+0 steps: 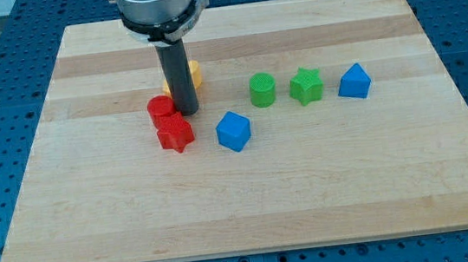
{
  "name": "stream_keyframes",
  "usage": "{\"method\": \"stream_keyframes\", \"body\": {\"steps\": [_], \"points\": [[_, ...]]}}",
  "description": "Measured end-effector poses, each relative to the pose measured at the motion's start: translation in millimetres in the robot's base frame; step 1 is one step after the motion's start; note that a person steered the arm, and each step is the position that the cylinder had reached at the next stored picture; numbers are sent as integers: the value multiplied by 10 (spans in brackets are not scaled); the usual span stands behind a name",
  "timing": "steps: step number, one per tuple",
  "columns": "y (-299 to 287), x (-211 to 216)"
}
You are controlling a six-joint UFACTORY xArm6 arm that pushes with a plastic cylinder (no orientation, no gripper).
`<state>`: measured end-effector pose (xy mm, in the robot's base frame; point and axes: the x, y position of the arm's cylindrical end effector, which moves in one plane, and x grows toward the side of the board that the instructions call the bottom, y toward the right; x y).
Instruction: Move yellow blocks and red star towards left
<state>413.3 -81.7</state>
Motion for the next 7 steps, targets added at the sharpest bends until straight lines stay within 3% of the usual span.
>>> {"method": "stream_keyframes", "body": {"steps": [3, 5, 7], "points": [[380, -99], [362, -460], [117, -475]]}}
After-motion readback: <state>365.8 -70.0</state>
